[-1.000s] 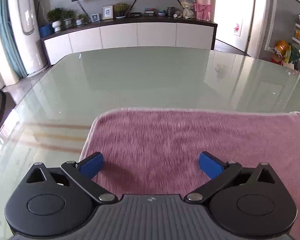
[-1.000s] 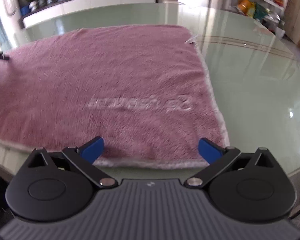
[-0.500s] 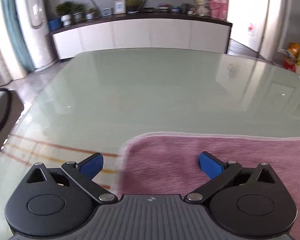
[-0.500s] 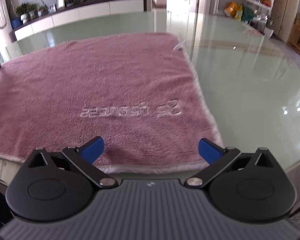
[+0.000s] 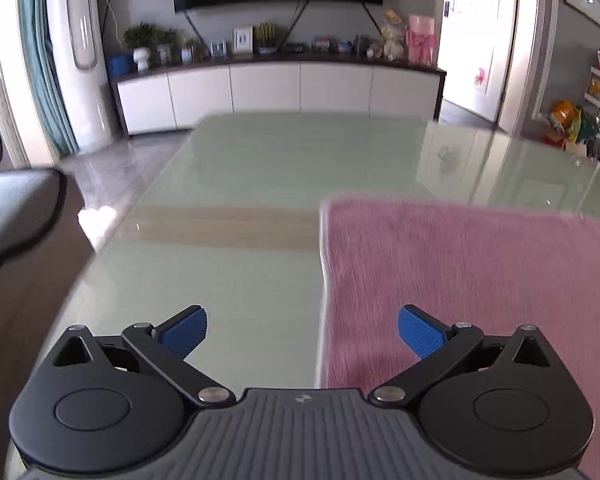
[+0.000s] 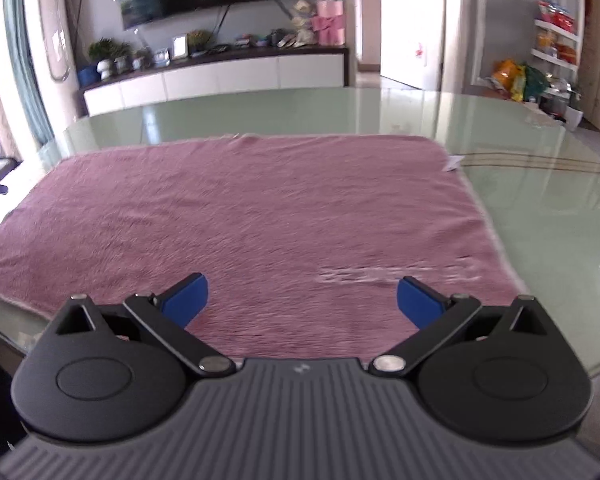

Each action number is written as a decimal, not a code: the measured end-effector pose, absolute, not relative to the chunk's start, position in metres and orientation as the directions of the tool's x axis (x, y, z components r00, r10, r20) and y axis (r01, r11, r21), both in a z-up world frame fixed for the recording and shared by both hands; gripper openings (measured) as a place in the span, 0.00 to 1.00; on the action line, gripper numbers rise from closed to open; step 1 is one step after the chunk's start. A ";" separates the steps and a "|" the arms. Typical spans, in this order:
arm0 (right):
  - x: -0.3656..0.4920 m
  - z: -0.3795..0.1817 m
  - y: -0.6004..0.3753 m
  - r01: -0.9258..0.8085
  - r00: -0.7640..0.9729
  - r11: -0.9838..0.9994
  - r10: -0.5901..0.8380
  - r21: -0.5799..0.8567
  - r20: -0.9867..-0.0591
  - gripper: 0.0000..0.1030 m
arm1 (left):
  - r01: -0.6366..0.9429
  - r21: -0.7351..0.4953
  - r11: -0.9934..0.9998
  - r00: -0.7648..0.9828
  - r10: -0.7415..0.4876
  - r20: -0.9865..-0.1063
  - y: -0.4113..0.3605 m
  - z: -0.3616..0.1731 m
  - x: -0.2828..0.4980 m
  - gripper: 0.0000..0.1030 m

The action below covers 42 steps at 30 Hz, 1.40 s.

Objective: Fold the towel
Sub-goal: 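Carry both open grippers around the table to the towel's other side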

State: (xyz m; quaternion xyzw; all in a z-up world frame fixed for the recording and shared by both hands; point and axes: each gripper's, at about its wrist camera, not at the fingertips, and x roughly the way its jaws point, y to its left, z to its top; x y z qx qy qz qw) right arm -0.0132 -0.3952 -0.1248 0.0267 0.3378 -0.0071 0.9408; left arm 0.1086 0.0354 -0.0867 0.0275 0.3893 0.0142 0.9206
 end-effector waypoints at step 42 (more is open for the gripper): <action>-0.064 -0.107 -0.402 0.296 0.693 0.954 -0.179 0.050 -0.698 1.00 | 0.198 0.137 0.971 0.726 -0.051 -0.686 -0.069 -0.035 0.037 1.00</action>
